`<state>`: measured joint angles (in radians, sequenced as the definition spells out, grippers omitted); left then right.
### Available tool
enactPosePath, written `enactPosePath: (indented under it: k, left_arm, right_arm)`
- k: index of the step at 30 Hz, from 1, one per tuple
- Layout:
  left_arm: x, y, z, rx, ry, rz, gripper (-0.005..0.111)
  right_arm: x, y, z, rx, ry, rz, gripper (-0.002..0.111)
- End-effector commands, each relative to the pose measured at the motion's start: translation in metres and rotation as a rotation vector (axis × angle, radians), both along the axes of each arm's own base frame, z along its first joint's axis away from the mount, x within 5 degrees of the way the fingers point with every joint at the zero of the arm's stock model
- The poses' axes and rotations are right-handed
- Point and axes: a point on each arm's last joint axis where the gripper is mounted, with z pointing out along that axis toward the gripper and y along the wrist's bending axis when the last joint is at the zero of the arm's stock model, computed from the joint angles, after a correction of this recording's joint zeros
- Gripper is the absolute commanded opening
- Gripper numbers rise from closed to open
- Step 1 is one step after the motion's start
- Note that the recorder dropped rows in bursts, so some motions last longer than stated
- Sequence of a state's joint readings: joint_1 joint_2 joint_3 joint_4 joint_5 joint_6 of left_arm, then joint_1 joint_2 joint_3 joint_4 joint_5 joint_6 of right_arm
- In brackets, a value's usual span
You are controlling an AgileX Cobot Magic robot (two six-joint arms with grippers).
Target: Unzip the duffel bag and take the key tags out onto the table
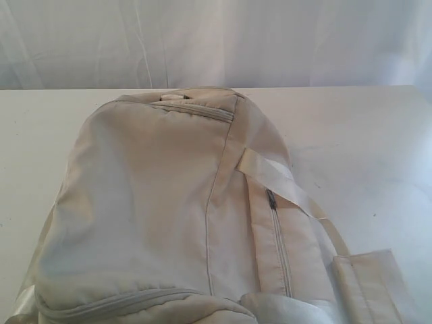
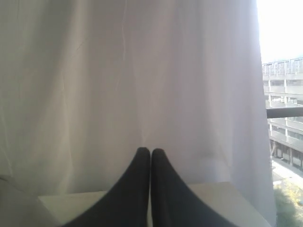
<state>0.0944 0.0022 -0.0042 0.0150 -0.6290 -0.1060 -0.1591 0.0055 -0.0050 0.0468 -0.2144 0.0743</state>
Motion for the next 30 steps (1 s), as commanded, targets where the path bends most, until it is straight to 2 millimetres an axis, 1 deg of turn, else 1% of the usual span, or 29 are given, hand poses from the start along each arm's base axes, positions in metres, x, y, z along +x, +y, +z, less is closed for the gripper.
enactPosePath:
  k: [1, 4, 6, 7, 9, 12, 14, 15, 16, 17, 19, 20, 21, 23, 25, 27, 30]
  left_arm:
    - [-0.003, 0.0, 0.004, -0.266, -0.099, -0.158, 0.0]
    - [-0.005, 0.0, 0.008, -0.386, -0.159, -0.241, 0.0]
    - [-0.005, 0.0, 0.007, -0.41, -0.152, -0.253, 0.0]
    - [-0.005, 0.0, 0.01, -0.413, -0.136, -0.252, 0.0]
    - [-0.004, -0.001, 0.019, -0.414, -0.055, -0.235, 0.0]
    - [-0.006, -0.003, 0.038, -0.357, 0.146, -0.173, 0.0]
    - [-0.004, -0.003, 0.047, -0.282, 0.294, -0.125, 0.0]
    - [-0.001, -0.003, 0.055, -0.25, 0.355, -0.109, 0.0]
    - [0.002, -0.003, 0.059, -0.251, 0.405, -0.106, 0.0]
    - [0.005, -0.004, 0.063, -0.257, 0.456, -0.105, 0.0]
    - [0.013, -0.005, 0.072, -0.251, 0.623, -0.111, 0.0]
    - [0.015, -0.007, 0.078, -0.225, 0.686, -0.127, 0.0]
    - [0.019, -0.011, 0.08, -0.149, 0.8, -0.165, 0.0]
    - [0.021, -0.022, 0.086, -0.005, 0.934, -0.281, 0.0]
    - [0.021, -0.041, 0.093, 0.163, 1.029, -0.526, 0.0]
    - [0.016, -0.063, 0.102, 0.291, 1.037, -0.839, 0.0]
    - [0.004, -0.088, 0.115, 0.394, 0.894, -1.315, 0.0]
  right_arm:
    - [0.0, 0.0, -0.002, 0.241, -0.032, 0.068, 0.001]
    - [0.002, 0.0, -0.01, 0.481, 0.009, 0.121, 0.001]
    - [0.003, 0.0, -0.015, 0.564, 0.052, 0.127, 0.001]
    - [0.003, 0.0, -0.018, 0.578, 0.084, 0.127, 0.001]
    - [0.003, 0.001, -0.013, 0.577, 0.085, 0.137, 0.001]
    - [0.0, 0.002, -0.002, 0.551, 0.105, 0.148, 0.0]
    - [-0.003, 0.004, 0.006, 0.488, 0.183, 0.138, 0.0]
    - [-0.005, 0.005, 0.01, 0.443, 0.225, 0.133, 0.0]
    - [-0.008, 0.006, 0.015, 0.403, 0.261, 0.13, 0.0]
    - [-0.008, 0.006, 0.018, 0.384, 0.296, 0.131, 0.0]
    - [-0.007, 0.009, 0.028, 0.35, 0.388, 0.155, 0.0]
    - [-0.006, 0.011, 0.034, 0.312, 0.422, 0.172, 0.0]
    - [-0.004, 0.014, 0.039, 0.283, 0.47, 0.202, 0.0]
    - [0.0, 0.021, 0.048, 0.225, 0.564, 0.278, 0.0]
    - [0.007, 0.028, 0.055, 0.168, 0.669, 0.356, 0.0]
    - [0.015, 0.032, 0.059, 0.137, 0.755, 0.406, 0.0]
    - [0.027, 0.033, 0.066, 0.103, 0.806, 0.426, 0.0]
